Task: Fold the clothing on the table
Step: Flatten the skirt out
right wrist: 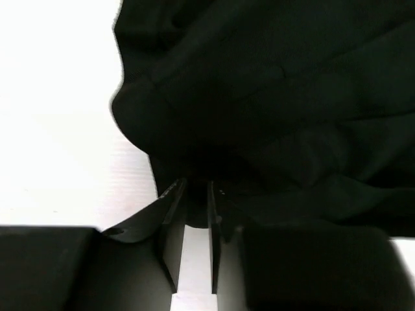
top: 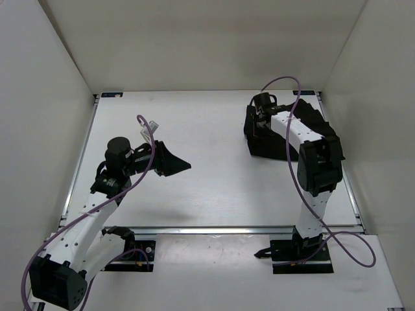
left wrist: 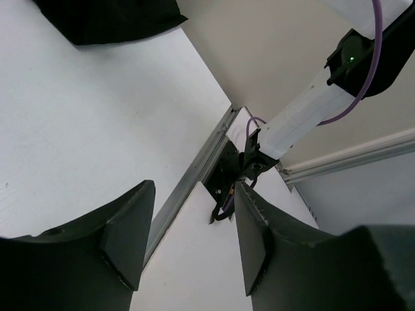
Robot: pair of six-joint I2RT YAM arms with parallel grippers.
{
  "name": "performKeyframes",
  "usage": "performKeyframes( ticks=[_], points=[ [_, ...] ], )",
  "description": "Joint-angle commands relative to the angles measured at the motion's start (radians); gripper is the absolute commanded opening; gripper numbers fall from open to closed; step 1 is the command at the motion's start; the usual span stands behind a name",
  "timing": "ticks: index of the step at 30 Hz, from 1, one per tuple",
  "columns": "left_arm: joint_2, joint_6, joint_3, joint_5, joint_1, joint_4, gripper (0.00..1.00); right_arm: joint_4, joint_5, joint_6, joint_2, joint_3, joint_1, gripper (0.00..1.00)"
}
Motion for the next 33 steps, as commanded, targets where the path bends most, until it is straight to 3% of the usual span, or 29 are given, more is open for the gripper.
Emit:
performKeyframes(
  ticks=[1, 3, 5, 7, 10, 13, 14, 15, 18, 22, 26, 27, 28, 29, 31, 33],
  points=[
    [0.0, 0.052, 0.008, -0.017, 0.009, -0.027, 0.63, -0.107, 0.077, 0.023, -0.006, 0.04, 0.005, 0.17],
    [0.009, 0.08, 0.013, -0.037, 0.008, -0.059, 0.73, -0.058, 0.087, 0.031, -0.084, -0.043, 0.022, 0.36],
    [0.007, 0.089, 0.011, -0.04, 0.003, -0.086, 0.76, -0.021, 0.091, 0.042, -0.109, -0.086, 0.022, 0.45],
    [-0.003, 0.083, 0.001, -0.048, 0.006, -0.088, 0.62, -0.001, 0.076, 0.045, -0.1, -0.118, 0.002, 0.48],
    [-0.029, 0.052, -0.03, -0.042, 0.006, -0.064, 0.54, 0.014, 0.051, 0.04, -0.06, -0.137, -0.02, 0.49],
    [-0.042, 0.049, -0.056, -0.057, 0.015, -0.077, 0.64, 0.028, 0.033, 0.016, -0.052, -0.158, -0.021, 0.35],
    [-0.043, 0.072, -0.047, -0.074, 0.014, -0.106, 0.65, 0.034, 0.05, 0.016, -0.069, -0.164, -0.021, 0.12],
    [-0.043, 0.096, -0.038, -0.082, 0.008, -0.118, 0.63, 0.033, 0.06, 0.01, -0.087, -0.178, -0.009, 0.0],
    [-0.028, 0.121, -0.01, -0.082, -0.004, -0.155, 0.27, -0.013, 0.077, 0.034, -0.183, -0.207, 0.021, 0.0],
    [0.044, 0.173, 0.075, -0.138, -0.063, -0.206, 0.19, -0.044, 0.041, 0.149, -0.389, -0.386, 0.06, 0.0],
    [0.164, 0.267, 0.189, -0.293, -0.159, -0.247, 0.1, -0.207, 0.083, 0.279, -0.604, -0.544, 0.077, 0.0],
    [0.216, 0.281, 0.221, -0.337, -0.193, -0.254, 0.14, -0.231, 0.091, 0.307, -0.659, -0.57, 0.071, 0.0],
    [0.271, 0.288, 0.249, -0.354, -0.222, -0.246, 0.39, -0.245, 0.085, 0.319, -0.684, -0.615, 0.062, 0.0],
    [0.299, 0.297, 0.261, -0.376, -0.225, -0.249, 0.49, -0.239, 0.047, 0.315, -0.739, -0.661, 0.036, 0.01],
    [0.42, 0.296, 0.302, -0.426, -0.261, -0.235, 0.6, -0.229, -0.011, 0.303, -0.813, -0.713, -0.032, 0.0],
    [0.524, 0.278, 0.339, -0.485, -0.287, -0.267, 0.62, -0.223, -0.034, 0.286, -0.877, -0.732, -0.079, 0.0]
  ],
)
